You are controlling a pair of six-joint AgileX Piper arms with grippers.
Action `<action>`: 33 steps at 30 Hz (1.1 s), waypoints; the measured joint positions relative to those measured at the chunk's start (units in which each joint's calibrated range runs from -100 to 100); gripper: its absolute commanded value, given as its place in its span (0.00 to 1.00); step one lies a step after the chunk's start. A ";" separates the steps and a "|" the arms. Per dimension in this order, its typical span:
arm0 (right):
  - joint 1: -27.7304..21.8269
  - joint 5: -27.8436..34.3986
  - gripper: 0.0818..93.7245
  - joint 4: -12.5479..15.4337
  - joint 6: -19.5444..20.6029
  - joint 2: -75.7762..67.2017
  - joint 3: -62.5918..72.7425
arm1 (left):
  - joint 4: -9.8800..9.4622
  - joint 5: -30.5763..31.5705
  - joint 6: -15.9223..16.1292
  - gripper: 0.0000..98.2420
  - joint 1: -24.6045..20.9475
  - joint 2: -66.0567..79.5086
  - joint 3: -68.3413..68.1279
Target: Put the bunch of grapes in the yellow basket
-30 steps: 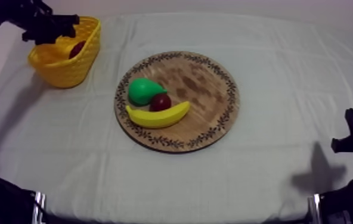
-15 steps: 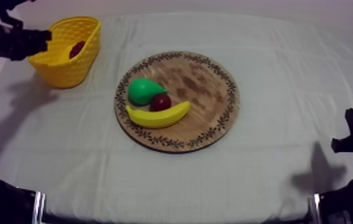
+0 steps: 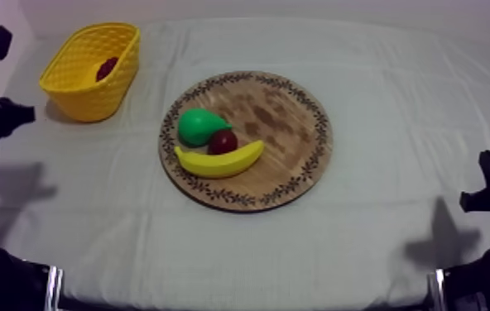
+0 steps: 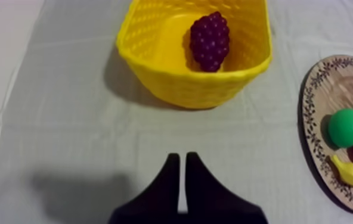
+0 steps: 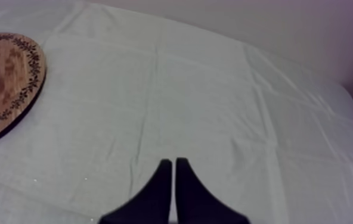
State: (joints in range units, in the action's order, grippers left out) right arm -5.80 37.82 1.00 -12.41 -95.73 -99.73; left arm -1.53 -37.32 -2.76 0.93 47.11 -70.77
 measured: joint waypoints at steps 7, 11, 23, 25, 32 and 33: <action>0.00 0.00 0.00 0.00 0.02 0.00 0.00 | 1.53 -1.95 2.76 0.00 -1.51 13.84 -7.80; 0.00 0.00 0.00 0.00 0.02 0.00 0.00 | 1.53 -2.91 2.33 0.00 -1.25 21.73 -11.27; 0.00 0.00 0.00 0.00 0.02 0.00 0.00 | 0.97 -6.26 -0.08 0.00 -1.72 42.11 -21.96; 0.00 0.00 0.00 0.00 0.02 0.00 0.00 | 1.04 -7.39 0.34 0.00 -2.04 44.83 -23.11; 0.00 0.00 0.00 0.00 0.02 0.00 0.00 | 1.02 -9.86 0.72 0.00 -2.12 51.66 -23.74; 0.00 0.00 0.00 0.00 0.02 0.00 0.00 | 1.02 -9.97 0.92 0.00 -2.12 52.02 -23.73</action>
State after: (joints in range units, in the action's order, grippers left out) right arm -5.80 37.82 1.00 -12.39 -95.73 -99.73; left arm -0.51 -47.29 -1.83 -1.19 99.13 -94.50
